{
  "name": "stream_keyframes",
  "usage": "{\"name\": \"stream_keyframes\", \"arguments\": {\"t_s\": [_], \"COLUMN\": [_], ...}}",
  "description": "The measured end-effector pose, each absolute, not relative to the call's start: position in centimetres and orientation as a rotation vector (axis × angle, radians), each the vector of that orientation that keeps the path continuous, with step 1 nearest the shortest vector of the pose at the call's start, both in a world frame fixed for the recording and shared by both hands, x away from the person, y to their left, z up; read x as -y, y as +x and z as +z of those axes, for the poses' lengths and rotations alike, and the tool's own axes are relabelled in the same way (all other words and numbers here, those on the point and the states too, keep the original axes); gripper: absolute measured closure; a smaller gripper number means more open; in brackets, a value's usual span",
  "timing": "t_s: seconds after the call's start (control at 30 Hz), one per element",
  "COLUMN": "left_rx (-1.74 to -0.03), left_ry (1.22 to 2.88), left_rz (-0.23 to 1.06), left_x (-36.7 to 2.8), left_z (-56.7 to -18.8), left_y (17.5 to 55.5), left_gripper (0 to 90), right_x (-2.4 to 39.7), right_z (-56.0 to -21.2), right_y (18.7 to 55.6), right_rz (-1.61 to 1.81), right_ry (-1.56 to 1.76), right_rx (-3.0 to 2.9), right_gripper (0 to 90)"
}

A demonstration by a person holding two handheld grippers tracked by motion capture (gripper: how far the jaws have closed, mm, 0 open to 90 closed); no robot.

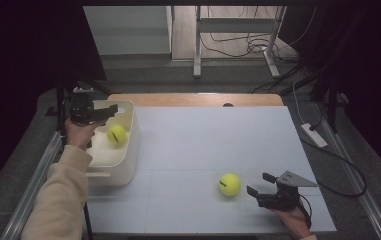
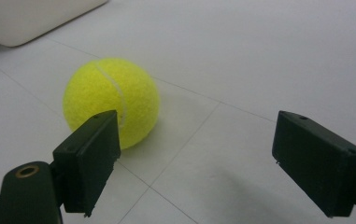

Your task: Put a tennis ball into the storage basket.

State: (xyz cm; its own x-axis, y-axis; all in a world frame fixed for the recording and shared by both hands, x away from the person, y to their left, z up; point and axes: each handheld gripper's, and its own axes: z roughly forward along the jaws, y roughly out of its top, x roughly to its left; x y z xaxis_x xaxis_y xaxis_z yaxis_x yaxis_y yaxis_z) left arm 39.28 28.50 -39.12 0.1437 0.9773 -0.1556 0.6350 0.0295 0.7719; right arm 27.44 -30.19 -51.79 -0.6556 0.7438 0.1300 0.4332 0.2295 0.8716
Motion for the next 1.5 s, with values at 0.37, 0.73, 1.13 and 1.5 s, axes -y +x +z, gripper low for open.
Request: {"name": "stream_keyframes", "arguments": {"t_s": [0.37, 0.73, 1.13, 1.5], "left_rx": [-1.433, -1.277, -1.168, -1.071], "left_ry": [1.672, 1.700, 1.704, 1.717], "left_rz": [0.536, 0.477, 0.440, 0.395], "left_x": [-27.7, -26.2, -24.8, -23.5], "left_z": [-38.3, -38.1, -38.5, -38.5], "left_y": [37.8, 35.6, 33.7, 32.2], "left_gripper": [1.7, 2.3, 3.2, 3.3], "right_x": [30.2, 30.4, 30.6, 30.8], "right_z": [-51.8, -51.7, -51.6, -51.4], "right_y": [27.4, 27.4, 27.7, 27.4], "right_rz": [1.395, 1.411, 1.425, 1.421], "right_ry": [1.095, 1.109, 1.117, 1.114], "right_rx": [-2.196, -2.179, -2.166, -2.153], "right_gripper": [15.2, 15.2, 15.2, 15.2]}}
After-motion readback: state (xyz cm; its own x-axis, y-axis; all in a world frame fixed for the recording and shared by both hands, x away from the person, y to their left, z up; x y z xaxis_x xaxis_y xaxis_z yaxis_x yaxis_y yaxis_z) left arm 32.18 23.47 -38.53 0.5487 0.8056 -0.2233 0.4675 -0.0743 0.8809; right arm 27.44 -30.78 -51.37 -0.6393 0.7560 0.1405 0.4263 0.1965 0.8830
